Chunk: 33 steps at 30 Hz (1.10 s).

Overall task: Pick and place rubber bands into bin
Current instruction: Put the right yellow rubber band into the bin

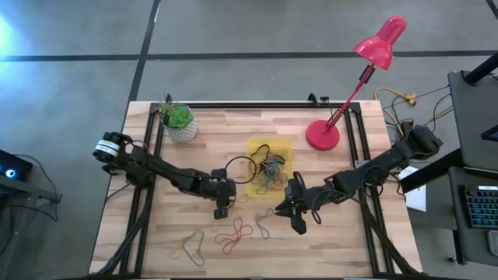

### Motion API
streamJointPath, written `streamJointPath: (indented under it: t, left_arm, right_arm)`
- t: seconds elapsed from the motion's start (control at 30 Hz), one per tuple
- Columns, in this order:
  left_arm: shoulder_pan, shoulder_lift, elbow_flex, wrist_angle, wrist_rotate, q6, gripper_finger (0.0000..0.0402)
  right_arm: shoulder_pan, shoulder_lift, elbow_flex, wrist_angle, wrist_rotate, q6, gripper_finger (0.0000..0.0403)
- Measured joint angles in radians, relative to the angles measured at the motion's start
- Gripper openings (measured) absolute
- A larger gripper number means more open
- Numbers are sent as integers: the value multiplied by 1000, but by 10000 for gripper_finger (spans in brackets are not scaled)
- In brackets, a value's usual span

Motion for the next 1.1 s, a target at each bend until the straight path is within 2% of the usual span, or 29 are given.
streamJointPath:
  t: [0.23,0.57,1.1]
  left_arm:
    - [10,0,-6,65,-2,44,102]
    - [23,3,-14,66,2,97,102]
    - [24,3,-46,123,20,98,102]
  right_arm:
    - [0,0,0,0,21,-3,68]
    - [0,-1,0,1,26,-4,68]
    - [0,-1,0,-2,42,-24,68]
